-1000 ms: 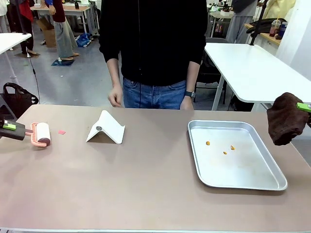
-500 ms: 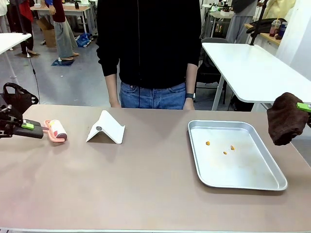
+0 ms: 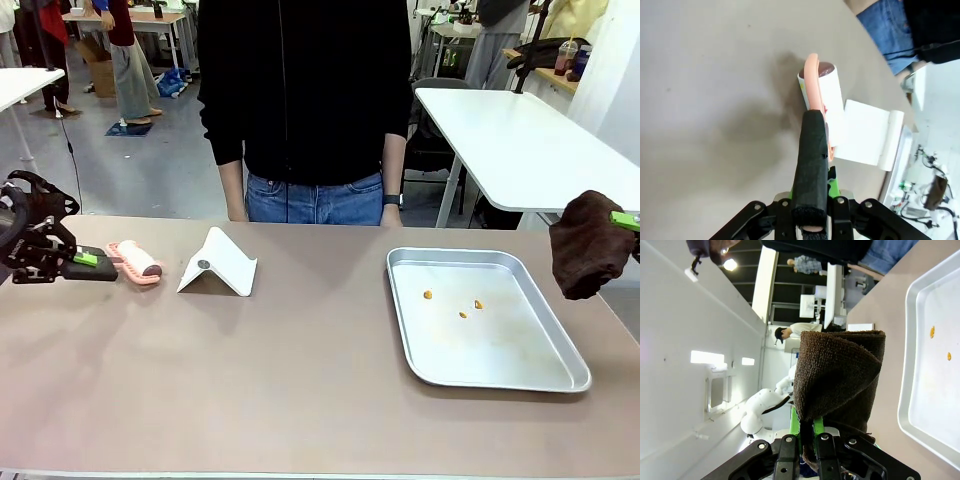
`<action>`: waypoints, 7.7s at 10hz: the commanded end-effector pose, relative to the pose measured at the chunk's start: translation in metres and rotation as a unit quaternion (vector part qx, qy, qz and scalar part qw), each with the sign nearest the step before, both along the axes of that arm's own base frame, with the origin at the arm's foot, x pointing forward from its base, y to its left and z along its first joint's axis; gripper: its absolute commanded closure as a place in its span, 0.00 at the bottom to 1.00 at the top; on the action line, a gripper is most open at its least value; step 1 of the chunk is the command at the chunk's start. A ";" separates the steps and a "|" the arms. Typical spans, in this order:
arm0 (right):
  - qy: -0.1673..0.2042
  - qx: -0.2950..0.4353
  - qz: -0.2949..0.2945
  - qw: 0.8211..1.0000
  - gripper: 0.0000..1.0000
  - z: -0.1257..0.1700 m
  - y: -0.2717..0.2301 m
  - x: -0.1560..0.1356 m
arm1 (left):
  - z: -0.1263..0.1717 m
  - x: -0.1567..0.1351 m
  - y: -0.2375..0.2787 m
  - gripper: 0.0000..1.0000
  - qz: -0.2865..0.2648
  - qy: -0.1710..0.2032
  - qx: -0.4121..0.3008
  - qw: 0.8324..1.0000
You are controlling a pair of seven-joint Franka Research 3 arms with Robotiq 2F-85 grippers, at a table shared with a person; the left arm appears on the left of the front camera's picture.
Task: Clean the surface of the table.
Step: If a person points to the right, clean the right side of the table with your right hand, and if they point to the left, clean the left side with your left hand, then clean the area not pointed to by the person.
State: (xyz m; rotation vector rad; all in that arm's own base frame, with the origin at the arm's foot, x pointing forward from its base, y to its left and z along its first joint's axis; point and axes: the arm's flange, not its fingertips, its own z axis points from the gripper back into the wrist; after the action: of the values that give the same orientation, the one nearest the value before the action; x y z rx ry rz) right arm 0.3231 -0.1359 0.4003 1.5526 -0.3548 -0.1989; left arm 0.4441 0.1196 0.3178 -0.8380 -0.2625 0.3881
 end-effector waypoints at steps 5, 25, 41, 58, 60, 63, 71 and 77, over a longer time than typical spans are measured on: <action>0.003 0.003 0.002 1.000 1.00 0.007 0.001 -0.001 | 0.038 -0.009 0.043 0.78 0.019 -0.037 -0.144 0.989; 0.003 0.003 0.002 1.000 1.00 0.007 0.001 -0.001 | 0.053 -0.137 0.124 0.78 -0.320 -0.098 -0.349 0.875; 0.076 -0.458 -0.003 0.886 0.89 0.019 0.099 0.054 | 0.053 -0.137 0.124 0.78 -0.320 -0.098 -0.349 0.875; 0.113 -0.387 0.050 0.914 0.89 -0.115 0.201 0.151 | 0.053 -0.137 0.124 0.78 -0.320 -0.098 -0.349 0.875; 0.102 -0.384 0.073 0.915 0.89 -0.119 0.221 0.149 | 0.053 -0.137 0.124 0.78 -0.320 -0.098 -0.349 0.875; 0.091 -0.410 0.097 0.903 0.89 -0.127 0.250 0.152 | 0.053 -0.137 0.124 0.78 -0.320 -0.098 -0.349 0.875; 0.127 -0.430 0.037 0.893 0.89 -0.126 0.192 0.152 | 0.053 -0.137 0.124 0.78 -0.320 -0.098 -0.349 0.875; 0.172 -0.388 -0.033 0.905 0.89 -0.133 0.105 0.135 | 0.053 -0.137 0.124 0.78 -0.320 -0.098 -0.349 0.875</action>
State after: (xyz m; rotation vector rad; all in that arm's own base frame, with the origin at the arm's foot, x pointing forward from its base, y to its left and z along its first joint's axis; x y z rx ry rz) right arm 0.4708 -0.0141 0.2764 0.7016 -0.1592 -0.2998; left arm 0.3093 0.2379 0.3578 -1.5990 -0.0012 -0.2658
